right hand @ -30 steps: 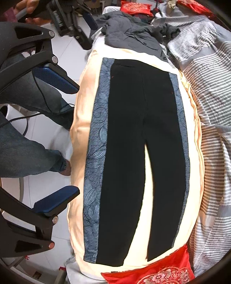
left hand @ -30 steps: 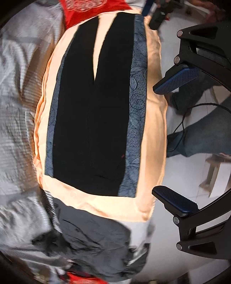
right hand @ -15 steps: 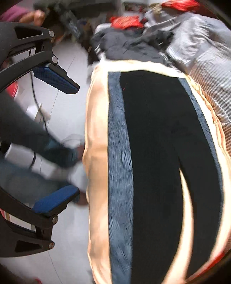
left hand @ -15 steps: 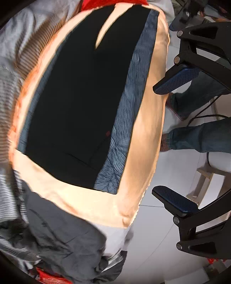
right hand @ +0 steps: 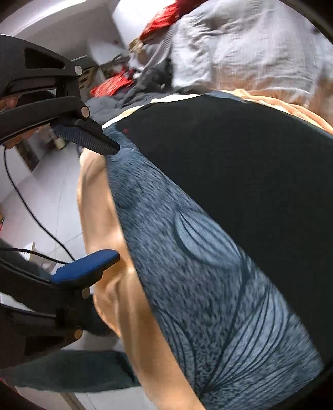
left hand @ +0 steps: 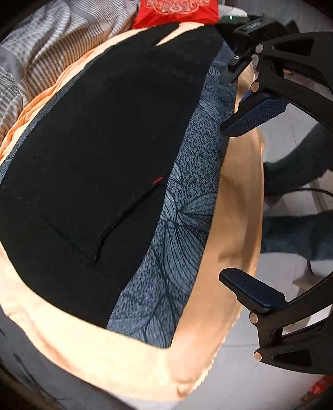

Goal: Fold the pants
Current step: 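Grasp the trouser leg hem with the left gripper while the right gripper grasps the other hem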

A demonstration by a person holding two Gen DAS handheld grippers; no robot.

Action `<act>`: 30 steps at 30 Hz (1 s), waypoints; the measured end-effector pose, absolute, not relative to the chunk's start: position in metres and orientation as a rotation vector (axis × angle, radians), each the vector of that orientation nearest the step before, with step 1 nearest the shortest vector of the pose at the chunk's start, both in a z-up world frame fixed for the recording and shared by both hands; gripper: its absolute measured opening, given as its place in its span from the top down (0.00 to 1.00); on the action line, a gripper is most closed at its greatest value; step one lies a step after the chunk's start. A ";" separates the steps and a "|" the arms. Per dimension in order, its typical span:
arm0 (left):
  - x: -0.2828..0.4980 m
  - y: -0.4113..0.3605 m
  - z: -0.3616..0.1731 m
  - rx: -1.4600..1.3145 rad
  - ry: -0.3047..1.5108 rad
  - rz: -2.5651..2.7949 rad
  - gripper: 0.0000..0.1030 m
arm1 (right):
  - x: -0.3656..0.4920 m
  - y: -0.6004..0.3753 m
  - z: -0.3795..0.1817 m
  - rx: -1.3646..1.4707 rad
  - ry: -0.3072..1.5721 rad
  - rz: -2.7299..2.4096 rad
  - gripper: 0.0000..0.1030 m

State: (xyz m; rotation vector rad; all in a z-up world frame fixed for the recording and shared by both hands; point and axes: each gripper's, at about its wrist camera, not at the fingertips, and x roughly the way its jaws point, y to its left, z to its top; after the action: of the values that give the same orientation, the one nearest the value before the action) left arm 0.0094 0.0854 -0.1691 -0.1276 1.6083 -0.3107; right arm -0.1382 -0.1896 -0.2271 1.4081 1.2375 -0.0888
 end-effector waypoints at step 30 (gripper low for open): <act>0.051 0.123 -0.200 -0.717 1.589 -0.191 0.36 | -0.106 -0.213 -0.177 1.504 1.104 0.078 0.88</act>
State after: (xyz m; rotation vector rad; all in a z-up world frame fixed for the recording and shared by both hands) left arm 0.0508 0.1225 -0.1996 -0.7175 1.5892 -0.1911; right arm -0.1064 -0.2126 -0.1771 1.5040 1.1038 0.0781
